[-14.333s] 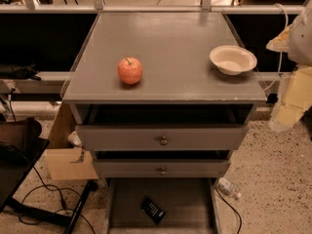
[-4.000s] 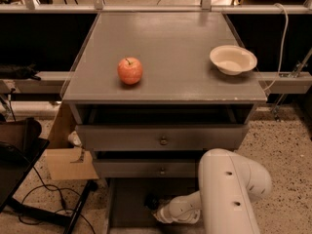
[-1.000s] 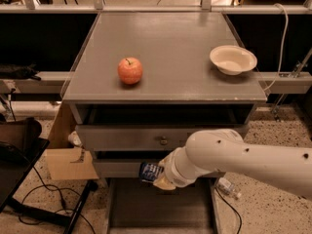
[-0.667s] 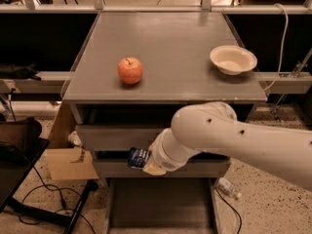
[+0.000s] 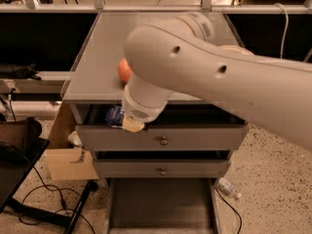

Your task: Pick rxbar blueberry from bottom drawer and place on counter

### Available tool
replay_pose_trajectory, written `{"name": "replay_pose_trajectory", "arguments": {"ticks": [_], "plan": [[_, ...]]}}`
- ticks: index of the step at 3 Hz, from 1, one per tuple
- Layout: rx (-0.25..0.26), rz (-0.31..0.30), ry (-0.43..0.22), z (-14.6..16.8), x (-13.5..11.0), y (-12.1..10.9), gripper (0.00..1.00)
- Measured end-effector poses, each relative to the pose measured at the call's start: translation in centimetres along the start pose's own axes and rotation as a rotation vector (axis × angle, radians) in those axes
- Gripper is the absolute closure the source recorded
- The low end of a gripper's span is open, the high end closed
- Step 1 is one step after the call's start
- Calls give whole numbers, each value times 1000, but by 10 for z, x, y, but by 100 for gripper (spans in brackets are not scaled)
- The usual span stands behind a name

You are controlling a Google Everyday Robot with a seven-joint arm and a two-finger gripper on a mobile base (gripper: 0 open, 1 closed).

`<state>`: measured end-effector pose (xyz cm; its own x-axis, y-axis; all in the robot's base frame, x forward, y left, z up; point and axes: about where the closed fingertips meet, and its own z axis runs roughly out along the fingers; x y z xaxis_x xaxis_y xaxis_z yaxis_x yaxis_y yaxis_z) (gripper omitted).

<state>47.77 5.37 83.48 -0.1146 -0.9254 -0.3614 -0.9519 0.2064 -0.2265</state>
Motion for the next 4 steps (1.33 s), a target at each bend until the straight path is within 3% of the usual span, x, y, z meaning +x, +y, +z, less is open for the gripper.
{"name": "replay_pose_trajectory", "arguments": {"ticks": [1, 2, 3, 4], "plan": [[88, 22, 36, -60, -31, -33, 100], [207, 39, 27, -113, -39, -71, 100], [326, 59, -43, -141, -37, -122, 100], [400, 87, -142, -138, -19, -179, 100]]}}
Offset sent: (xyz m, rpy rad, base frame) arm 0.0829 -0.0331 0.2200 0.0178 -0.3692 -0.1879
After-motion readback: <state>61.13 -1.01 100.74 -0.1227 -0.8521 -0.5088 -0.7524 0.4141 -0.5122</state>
